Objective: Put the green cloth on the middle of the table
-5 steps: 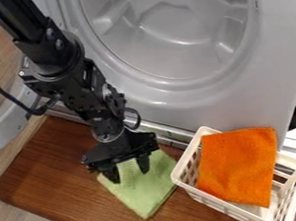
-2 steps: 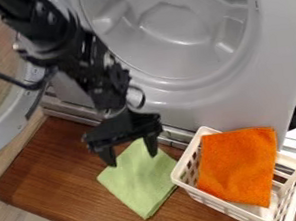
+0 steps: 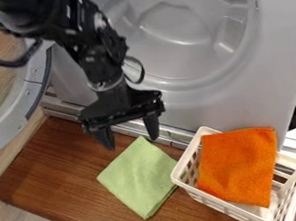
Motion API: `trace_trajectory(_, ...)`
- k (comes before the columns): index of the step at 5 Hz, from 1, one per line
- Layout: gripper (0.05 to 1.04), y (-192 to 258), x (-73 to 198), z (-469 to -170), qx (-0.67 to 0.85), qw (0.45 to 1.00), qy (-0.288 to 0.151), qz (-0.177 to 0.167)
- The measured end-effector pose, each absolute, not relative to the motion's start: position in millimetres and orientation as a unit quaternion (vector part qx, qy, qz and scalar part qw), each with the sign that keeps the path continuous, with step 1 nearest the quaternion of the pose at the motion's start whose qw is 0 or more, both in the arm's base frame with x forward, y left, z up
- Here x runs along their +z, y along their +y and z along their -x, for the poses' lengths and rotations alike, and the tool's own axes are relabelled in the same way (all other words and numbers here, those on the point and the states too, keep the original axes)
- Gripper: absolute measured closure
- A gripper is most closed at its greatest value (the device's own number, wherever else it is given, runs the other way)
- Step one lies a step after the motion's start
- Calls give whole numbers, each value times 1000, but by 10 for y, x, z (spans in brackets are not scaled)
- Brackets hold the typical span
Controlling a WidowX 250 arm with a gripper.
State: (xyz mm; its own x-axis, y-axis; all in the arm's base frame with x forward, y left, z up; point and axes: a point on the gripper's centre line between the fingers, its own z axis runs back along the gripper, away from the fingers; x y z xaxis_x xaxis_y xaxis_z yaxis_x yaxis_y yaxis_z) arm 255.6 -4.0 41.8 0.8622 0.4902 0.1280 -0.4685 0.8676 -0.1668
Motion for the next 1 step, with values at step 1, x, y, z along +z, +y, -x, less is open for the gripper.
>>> trace_trajectory(1,79,-35,431,-2565,247,963,-86,64)
